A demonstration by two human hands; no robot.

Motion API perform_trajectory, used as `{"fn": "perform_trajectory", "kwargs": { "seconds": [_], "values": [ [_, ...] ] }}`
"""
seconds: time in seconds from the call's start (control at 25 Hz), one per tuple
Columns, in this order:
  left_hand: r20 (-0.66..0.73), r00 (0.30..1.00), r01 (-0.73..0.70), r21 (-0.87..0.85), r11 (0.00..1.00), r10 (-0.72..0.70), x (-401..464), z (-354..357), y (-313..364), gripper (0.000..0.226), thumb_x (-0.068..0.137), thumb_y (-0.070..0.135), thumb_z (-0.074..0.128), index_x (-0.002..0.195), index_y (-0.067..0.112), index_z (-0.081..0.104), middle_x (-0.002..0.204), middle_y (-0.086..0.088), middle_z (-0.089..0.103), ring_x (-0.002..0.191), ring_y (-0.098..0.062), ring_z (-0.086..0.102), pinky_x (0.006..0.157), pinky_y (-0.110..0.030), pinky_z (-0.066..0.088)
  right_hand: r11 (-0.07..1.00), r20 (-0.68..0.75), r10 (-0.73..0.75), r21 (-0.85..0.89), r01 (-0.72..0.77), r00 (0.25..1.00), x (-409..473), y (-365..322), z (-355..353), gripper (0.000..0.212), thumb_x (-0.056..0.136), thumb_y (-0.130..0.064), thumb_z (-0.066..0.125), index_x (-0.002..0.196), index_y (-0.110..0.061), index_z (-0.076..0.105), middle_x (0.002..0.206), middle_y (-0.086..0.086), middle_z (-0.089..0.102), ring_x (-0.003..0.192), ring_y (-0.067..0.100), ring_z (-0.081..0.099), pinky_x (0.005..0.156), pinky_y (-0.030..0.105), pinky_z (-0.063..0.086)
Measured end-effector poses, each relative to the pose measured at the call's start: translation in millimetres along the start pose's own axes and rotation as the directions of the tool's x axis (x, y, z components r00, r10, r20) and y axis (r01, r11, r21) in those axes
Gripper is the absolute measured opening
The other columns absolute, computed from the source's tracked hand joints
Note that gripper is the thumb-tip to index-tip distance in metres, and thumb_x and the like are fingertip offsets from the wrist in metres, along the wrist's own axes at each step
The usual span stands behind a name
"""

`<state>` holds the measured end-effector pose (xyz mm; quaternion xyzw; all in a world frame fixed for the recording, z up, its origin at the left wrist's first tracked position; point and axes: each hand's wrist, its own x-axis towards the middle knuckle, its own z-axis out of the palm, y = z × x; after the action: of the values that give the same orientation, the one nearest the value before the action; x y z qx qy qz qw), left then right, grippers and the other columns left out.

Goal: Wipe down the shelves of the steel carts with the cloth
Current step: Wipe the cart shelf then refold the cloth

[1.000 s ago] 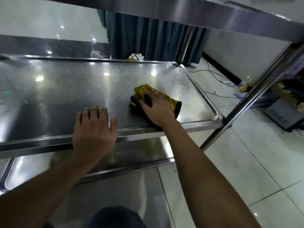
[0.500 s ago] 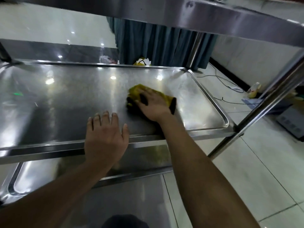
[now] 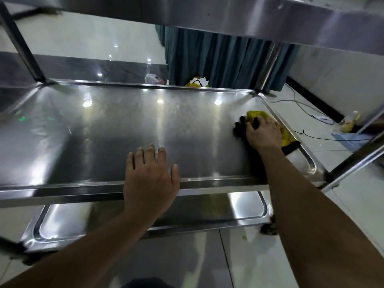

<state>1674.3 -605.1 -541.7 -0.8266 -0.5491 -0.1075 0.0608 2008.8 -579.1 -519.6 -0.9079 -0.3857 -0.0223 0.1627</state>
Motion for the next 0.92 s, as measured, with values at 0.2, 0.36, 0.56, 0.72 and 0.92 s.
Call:
{"fn": "perform_trajectory", "kwargs": {
  "seconds": [0.2,0.36,0.56,0.72,0.92],
  "values": [
    [-0.012,1.000,-0.010,0.008,1.000,0.011,-3,-3,-4,0.061,0.098,0.045,0.028,0.138,0.007,0.053,0.138,-0.023,0.056,0.127,-0.041,0.051,0.111,-0.055,0.037,0.846,0.198,-0.533,0.127,0.518,0.823,-57,-133,36,0.061,0.099,-0.063,0.039,0.153,-0.036,0.038,0.165,-0.002,0.029,0.151,0.023,0.028,0.125,0.037,0.015],
    [-0.052,0.998,-0.022,-0.018,1.000,0.021,-3,-4,-5,0.060,0.100,0.044,0.022,0.135,0.008,0.055,0.135,-0.022,0.058,0.125,-0.041,0.052,0.110,-0.053,0.037,0.924,0.028,-0.381,0.026,0.381,0.924,-28,-53,13,0.055,0.097,-0.065,0.038,0.145,-0.040,0.047,0.154,-0.001,0.048,0.138,0.026,0.048,0.116,0.039,0.035],
    [-0.008,1.000,-0.013,-0.006,1.000,0.013,-1,-2,-1,0.067,0.102,0.045,0.012,0.144,0.005,0.046,0.145,-0.024,0.049,0.134,-0.042,0.045,0.115,-0.055,0.031,0.999,-0.014,0.037,-0.010,-0.037,0.999,-6,40,-10,0.063,0.100,-0.058,0.036,0.154,-0.024,0.036,0.161,0.015,0.034,0.148,0.034,0.032,0.124,0.048,0.020],
    [0.026,1.000,-0.015,0.037,0.999,0.014,-3,-6,-6,0.065,0.099,0.042,0.013,0.147,0.008,0.040,0.151,-0.021,0.043,0.137,-0.039,0.040,0.117,-0.053,0.025,0.917,0.069,-0.398,0.055,0.395,0.915,-64,-29,16,0.060,0.101,-0.058,0.041,0.156,-0.034,0.033,0.165,0.003,0.030,0.150,0.026,0.028,0.126,0.042,0.016],
    [0.006,0.999,-0.036,0.000,0.999,0.036,-6,-10,-9,0.061,0.100,0.038,0.019,0.144,0.007,0.046,0.147,-0.021,0.049,0.134,-0.039,0.045,0.117,-0.052,0.028,0.956,0.083,-0.293,0.027,0.292,0.952,-62,30,-5,0.064,0.099,-0.060,0.041,0.157,-0.033,0.032,0.164,0.003,0.031,0.149,0.028,0.032,0.124,0.045,0.020]
  ]
}}
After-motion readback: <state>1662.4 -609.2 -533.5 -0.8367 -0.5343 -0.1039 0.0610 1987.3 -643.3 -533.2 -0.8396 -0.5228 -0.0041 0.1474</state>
